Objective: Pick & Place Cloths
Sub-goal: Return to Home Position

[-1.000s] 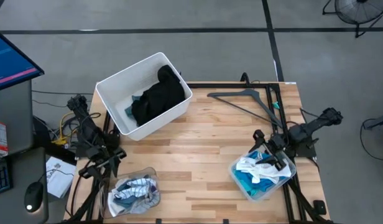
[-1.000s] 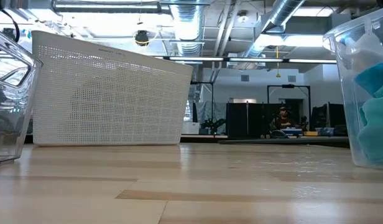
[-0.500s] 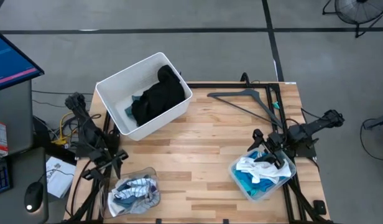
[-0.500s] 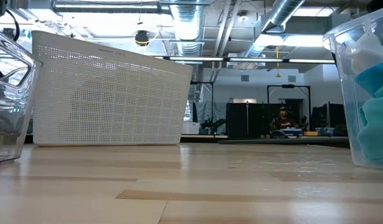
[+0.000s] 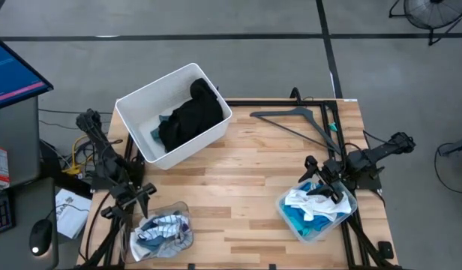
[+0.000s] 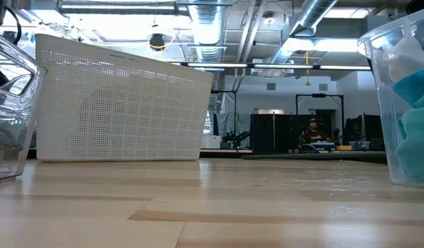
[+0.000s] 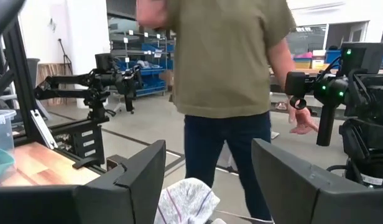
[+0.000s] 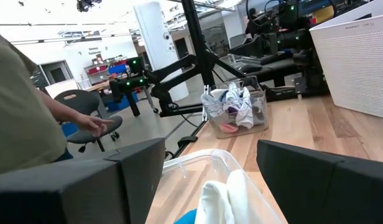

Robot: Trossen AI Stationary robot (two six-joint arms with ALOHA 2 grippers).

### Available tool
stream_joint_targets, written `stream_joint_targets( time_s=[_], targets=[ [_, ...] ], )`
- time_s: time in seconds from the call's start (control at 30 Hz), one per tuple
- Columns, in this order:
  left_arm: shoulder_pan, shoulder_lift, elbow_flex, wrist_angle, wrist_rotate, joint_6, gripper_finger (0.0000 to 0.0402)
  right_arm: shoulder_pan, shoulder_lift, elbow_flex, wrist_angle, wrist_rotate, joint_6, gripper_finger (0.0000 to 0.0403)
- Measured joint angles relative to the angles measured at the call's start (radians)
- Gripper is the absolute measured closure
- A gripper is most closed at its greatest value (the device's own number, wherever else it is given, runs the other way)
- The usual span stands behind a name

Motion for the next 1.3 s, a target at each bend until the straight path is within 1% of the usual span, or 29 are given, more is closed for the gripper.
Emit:
stream_joint_targets(
  time_s=[1.3],
  targets=[
    [0.0, 0.008, 0.0, 0.018, 0.001, 0.0, 0.0178, 0.0, 0.0, -0.001, 0.0, 0.0, 0.0, 0.0153]
  ],
)
